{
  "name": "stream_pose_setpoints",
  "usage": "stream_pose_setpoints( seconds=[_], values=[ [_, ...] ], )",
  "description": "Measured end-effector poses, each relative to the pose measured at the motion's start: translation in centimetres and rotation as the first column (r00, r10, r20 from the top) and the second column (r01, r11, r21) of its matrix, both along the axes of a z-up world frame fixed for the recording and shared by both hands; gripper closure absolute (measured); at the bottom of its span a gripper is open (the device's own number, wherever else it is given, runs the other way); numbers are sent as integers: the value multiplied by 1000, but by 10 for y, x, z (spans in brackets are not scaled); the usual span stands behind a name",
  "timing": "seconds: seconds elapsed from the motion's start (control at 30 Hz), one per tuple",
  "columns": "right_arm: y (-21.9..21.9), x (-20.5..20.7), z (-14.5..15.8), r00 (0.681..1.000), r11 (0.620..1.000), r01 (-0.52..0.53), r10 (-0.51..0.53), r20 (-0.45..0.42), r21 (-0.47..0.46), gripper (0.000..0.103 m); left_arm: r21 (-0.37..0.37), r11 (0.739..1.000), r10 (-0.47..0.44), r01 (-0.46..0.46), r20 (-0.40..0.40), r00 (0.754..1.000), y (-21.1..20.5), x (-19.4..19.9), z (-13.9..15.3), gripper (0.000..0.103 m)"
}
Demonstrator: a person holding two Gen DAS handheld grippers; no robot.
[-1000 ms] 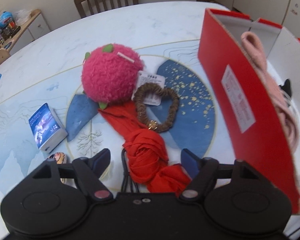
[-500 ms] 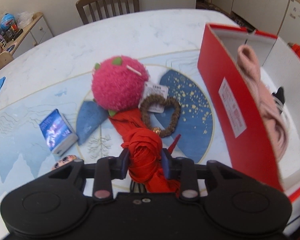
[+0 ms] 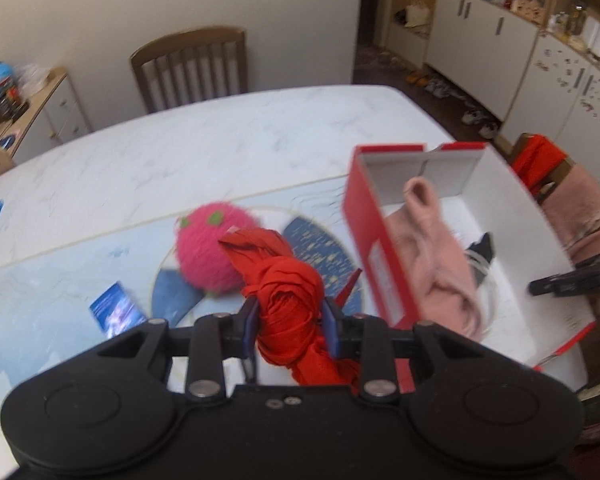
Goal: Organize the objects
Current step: 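Close the left gripper on the red scarf and lift it, then carry the red scarf into the box and release it beside the hat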
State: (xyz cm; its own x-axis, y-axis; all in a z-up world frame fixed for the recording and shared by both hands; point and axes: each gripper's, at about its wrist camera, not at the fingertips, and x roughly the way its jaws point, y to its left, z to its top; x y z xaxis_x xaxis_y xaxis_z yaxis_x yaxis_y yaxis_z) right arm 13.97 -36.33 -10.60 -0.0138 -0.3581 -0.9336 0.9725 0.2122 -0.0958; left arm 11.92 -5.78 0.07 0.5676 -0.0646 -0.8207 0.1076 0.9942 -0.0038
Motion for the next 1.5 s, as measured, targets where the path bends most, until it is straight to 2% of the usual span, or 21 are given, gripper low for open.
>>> stream_pose_setpoints(
  seconds=[0.3, 0.53, 0.83, 1.5],
  values=[
    [0, 1, -1, 1000, 1000, 9, -9, -3, -2, 100, -11, 992, -128, 129, 73, 989, -48, 16, 29, 73],
    [0, 0, -1, 1000, 1000, 18, -18, -2, -3, 100, -28, 977, -207, 210, 88, 974, -88, 31, 28, 73],
    [-1, -1, -1, 1000, 1000, 23, -23, -2, -1, 100, -5, 955, -294, 295, 72, 953, -146, 54, 4, 73],
    [-5, 1, -2, 1000, 1000, 24, -24, 1, -4, 100, 2, 940, -342, 342, -32, 939, -221, 100, -74, 72]
  ],
)
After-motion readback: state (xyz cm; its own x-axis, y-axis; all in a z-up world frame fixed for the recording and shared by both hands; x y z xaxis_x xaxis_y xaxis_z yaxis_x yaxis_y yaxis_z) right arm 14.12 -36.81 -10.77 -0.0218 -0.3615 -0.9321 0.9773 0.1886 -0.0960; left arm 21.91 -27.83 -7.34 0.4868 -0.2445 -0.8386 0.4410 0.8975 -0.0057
